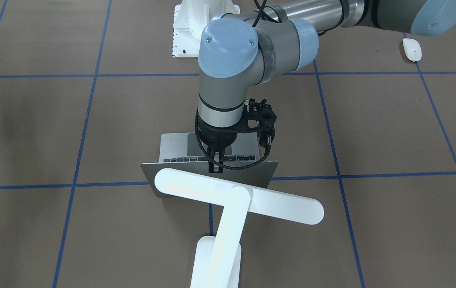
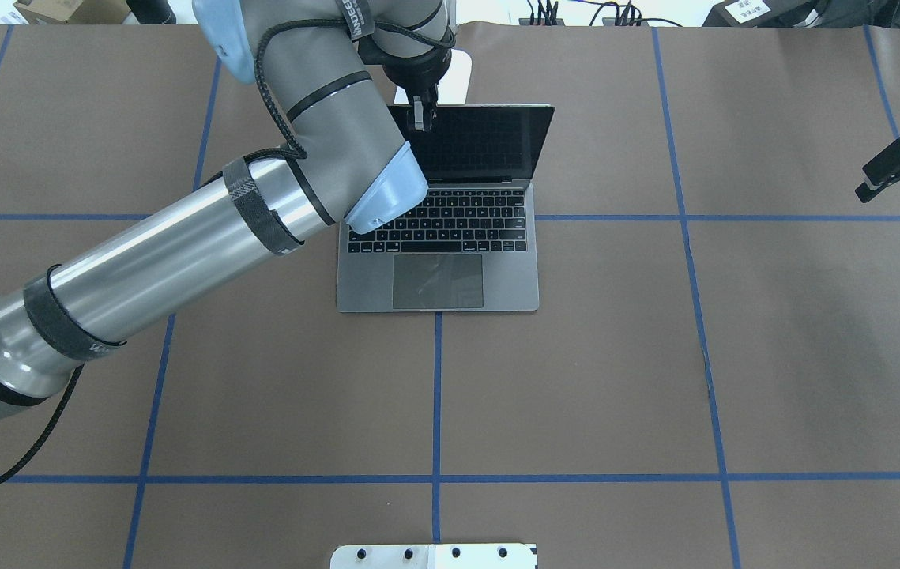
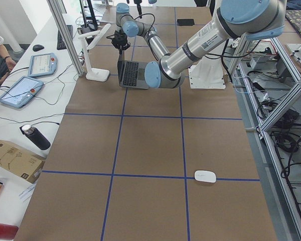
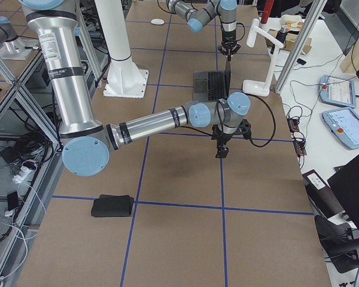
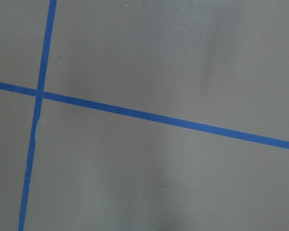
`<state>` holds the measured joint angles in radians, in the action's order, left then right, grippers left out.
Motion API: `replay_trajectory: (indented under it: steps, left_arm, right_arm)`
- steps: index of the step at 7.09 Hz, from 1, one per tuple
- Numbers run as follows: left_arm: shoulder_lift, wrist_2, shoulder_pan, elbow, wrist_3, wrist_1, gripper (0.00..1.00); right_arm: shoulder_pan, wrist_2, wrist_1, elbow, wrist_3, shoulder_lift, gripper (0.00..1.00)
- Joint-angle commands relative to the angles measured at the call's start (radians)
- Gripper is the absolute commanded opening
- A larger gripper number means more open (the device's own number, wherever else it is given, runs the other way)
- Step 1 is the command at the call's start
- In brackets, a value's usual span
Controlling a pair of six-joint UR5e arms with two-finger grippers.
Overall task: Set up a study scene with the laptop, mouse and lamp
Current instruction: 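Lower the laptop onto the table just nearer than the lamp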
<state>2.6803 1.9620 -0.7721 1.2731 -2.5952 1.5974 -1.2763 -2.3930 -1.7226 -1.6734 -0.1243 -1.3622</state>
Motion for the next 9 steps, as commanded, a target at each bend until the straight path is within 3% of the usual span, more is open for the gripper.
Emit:
replay_trajectory:
  steps: [1,4,5,6,7,8,9]
  left_arm:
    - [0.003,-0.002,0.0,-0.003,-0.028,0.003,0.0]
    - [-0.002,-0.002,0.0,-0.001,-0.069,-0.008,0.0]
    - [-0.002,-0.002,-0.001,0.002,-0.069,-0.007,0.21]
    - [-0.005,-0.002,-0.001,0.008,-0.062,-0.01,0.7]
    - [-0.01,-0.002,-0.001,0.011,-0.063,-0.013,1.0]
    - [-0.025,-0.002,-0.004,0.062,-0.063,-0.046,0.99]
    - [-0.111,0.0,-0.004,0.247,-0.063,-0.126,0.99]
  right_arm:
    - [0.0,0.0,0.0,0.001,0.0,0.0,0.99]
    - [0.0,0.0,0.0,0.008,0.0,0.0,0.99]
    - [0.0,0.0,0.0,0.008,0.0,0.0,0.99]
    - [0.0,0.0,0.0,0.008,0.0,0.0,0.99]
    - [0.0,0.0,0.0,0.008,0.0,0.0,0.99]
    - [0.0,0.0,0.0,0.008,0.0,0.0,0.99]
    - [0.0,0.0,0.0,0.003,-0.002,0.002,0.99]
